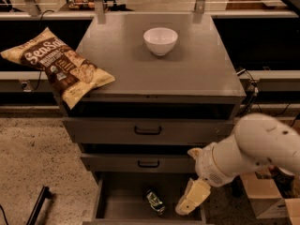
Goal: Pick green can from bottom drawer and place on counter
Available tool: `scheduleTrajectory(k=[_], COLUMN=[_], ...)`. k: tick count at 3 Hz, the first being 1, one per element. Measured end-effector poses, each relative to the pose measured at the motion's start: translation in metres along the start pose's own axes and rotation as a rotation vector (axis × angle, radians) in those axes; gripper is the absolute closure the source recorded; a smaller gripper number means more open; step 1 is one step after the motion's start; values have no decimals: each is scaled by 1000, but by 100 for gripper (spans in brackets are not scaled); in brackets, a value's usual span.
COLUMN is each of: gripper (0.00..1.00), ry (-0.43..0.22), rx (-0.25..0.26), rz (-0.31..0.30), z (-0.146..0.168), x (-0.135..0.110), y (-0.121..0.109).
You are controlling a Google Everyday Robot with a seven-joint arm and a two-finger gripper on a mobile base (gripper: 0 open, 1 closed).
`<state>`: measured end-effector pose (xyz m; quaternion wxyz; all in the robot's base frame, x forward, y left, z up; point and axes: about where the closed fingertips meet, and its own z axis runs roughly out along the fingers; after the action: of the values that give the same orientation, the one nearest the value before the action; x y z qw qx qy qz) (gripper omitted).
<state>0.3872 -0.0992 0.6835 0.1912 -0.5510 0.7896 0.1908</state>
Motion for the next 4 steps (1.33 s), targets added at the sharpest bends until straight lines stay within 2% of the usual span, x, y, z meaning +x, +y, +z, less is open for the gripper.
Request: scheduleTrajectory(k=[1,2,3,4], gripper=[0,0,0,0], ry=[-86,-210,-239,-237], rx=[-19,33,31,29], rz=[104,126,152,150], z=[70,123,144,143], x=[47,68,74,74], y=[-12,-36,-39,-38])
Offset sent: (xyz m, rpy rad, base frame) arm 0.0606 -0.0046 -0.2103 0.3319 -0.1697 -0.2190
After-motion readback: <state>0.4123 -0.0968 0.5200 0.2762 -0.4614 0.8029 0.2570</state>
